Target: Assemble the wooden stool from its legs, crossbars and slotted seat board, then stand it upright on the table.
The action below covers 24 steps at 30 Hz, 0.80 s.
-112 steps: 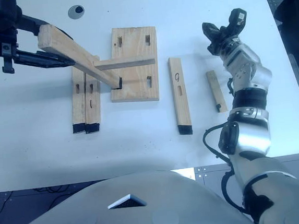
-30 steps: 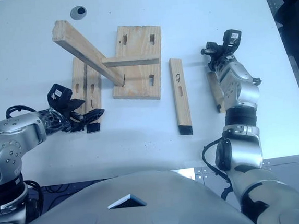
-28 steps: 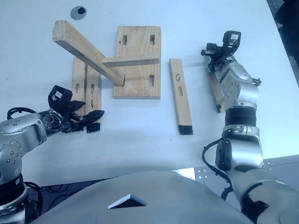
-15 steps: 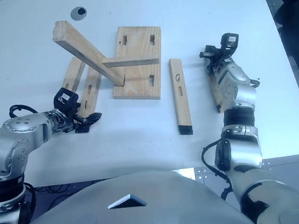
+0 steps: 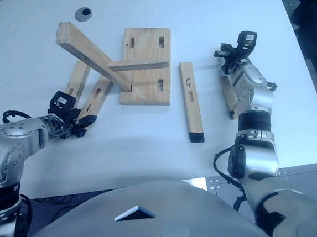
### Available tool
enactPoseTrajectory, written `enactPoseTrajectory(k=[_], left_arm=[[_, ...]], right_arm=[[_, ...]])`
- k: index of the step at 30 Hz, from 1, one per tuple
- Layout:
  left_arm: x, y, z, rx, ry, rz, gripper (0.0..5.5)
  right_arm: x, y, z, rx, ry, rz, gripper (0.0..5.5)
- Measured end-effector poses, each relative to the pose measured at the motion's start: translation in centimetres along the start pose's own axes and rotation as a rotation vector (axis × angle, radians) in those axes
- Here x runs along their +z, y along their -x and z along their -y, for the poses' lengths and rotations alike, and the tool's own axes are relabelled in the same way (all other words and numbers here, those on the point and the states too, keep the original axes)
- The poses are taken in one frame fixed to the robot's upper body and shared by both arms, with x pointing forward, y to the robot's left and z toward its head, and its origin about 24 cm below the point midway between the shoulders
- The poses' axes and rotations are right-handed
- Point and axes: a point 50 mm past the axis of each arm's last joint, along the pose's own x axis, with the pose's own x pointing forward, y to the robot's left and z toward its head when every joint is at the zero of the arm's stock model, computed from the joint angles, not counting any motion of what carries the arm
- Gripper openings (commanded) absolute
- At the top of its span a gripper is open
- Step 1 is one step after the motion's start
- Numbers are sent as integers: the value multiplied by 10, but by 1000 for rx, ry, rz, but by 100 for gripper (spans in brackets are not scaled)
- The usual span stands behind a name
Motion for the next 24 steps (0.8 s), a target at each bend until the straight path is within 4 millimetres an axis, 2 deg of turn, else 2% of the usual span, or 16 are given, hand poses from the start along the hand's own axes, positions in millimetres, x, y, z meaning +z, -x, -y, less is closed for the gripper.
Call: enactPoseTrajectory(k=[1, 2, 5, 7, 8, 9, 12, 13, 15, 16, 18, 20, 24], left_arm=[[7, 1, -6, 14, 35, 46, 200], [22, 4, -12, 19, 65, 140, 200], [56, 17, -28, 52, 72, 328, 200], [85, 28, -40, 50, 65, 482, 200], [103, 37, -44, 44, 48, 569, 200], [127, 50, -48, 40, 2, 665, 200], [176, 80, -48, -17, -110, 829, 200], [190, 90, -45, -51, -137, 879, 200], [223, 109, -29, -172, -207, 970, 200], [241, 120, -11, -276, -257, 1023, 200], [258, 133, 14, -416, -321, 1082, 200], [263, 135, 29, -528, -352, 1109, 200], [260, 132, 42, -622, -391, 1094, 200]], right_arm=[[4, -2, -2, 16, -1, 11, 0], [10, -5, -5, 34, -2, 23, 0], [26, -10, -13, 91, -13, 61, 52], [46, -15, -21, 177, -29, 97, 78], [63, -17, -24, 230, -44, 122, 104], [88, -20, -33, 302, -74, 173, 122], [149, -20, -53, 496, -179, 263, 163], [168, -17, -60, 571, -213, 288, 183], [204, -5, -88, 829, -291, 329, 221], [225, 6, -108, 984, -293, 356, 237], [250, 23, -129, 1147, -266, 398, 276], [258, 32, -141, 1282, -265, 396, 304], [252, 41, -153, 1497, -309, 314, 341]])
